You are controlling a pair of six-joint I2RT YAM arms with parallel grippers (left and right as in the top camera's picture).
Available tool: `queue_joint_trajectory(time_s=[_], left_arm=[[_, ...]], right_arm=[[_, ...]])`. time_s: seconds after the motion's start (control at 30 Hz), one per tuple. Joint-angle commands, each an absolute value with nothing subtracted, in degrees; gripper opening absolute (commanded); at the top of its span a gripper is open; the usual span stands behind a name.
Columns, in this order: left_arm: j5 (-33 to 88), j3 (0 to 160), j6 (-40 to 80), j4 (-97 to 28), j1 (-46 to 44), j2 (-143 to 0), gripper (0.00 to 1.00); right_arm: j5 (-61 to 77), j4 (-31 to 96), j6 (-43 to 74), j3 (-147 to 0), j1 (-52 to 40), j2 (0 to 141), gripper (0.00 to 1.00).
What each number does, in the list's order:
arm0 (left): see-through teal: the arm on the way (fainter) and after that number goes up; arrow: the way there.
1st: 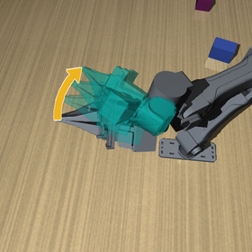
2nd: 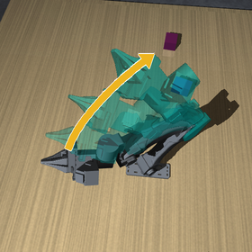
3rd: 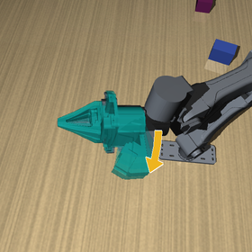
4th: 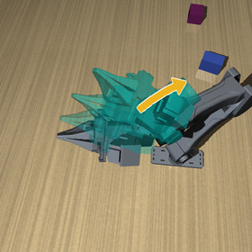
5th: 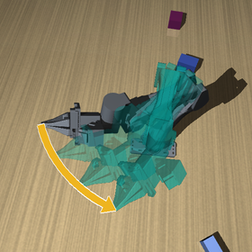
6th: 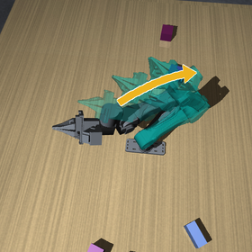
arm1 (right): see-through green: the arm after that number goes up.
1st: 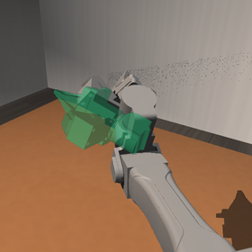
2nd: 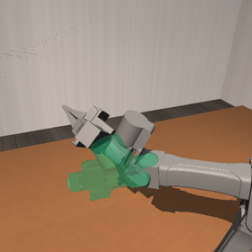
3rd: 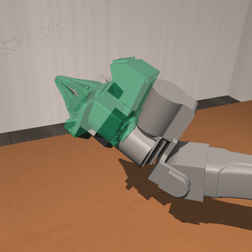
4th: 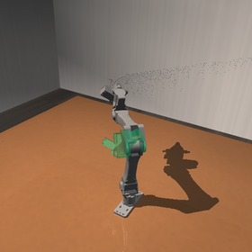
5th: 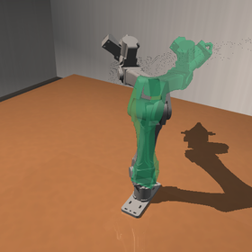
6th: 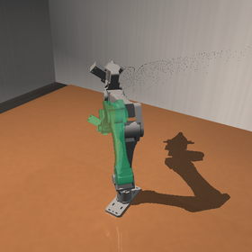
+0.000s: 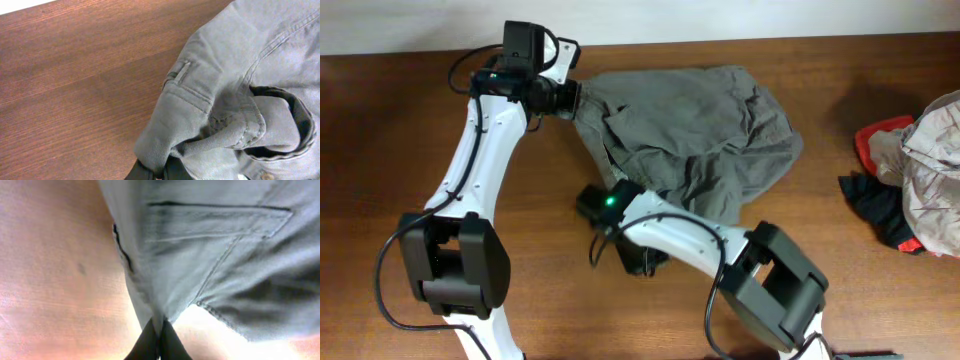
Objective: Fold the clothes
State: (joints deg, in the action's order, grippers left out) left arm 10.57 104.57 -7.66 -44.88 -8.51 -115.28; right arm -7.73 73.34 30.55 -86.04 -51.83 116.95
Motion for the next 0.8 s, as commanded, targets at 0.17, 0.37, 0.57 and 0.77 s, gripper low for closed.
queue_joint_trajectory(time_s=[0.17,0.37,0.57,0.77], left_arm=[[8.7,104.8,-7.7,-46.5,-2.4,-115.0,0.32],[18.2,104.8,-6.9,-53.6,0.8,-115.0,0.57],[20.5,104.5,-7.0,-58.8,-1.5,-115.4,0.66],[17.2,99.6,-5.5,-57.4,-2.5,-119.7,0.67]], right_arm=[[-13.6,78.1,30.9,-86.3,-55.5,115.1,0.04],[-14.5,75.6,34.0,-86.3,-55.2,115.1,0.04],[-14.2,75.3,35.0,-87.3,-53.5,114.4,0.04],[-14.2,76.3,35.0,-87.3,-52.7,113.8,0.04]])
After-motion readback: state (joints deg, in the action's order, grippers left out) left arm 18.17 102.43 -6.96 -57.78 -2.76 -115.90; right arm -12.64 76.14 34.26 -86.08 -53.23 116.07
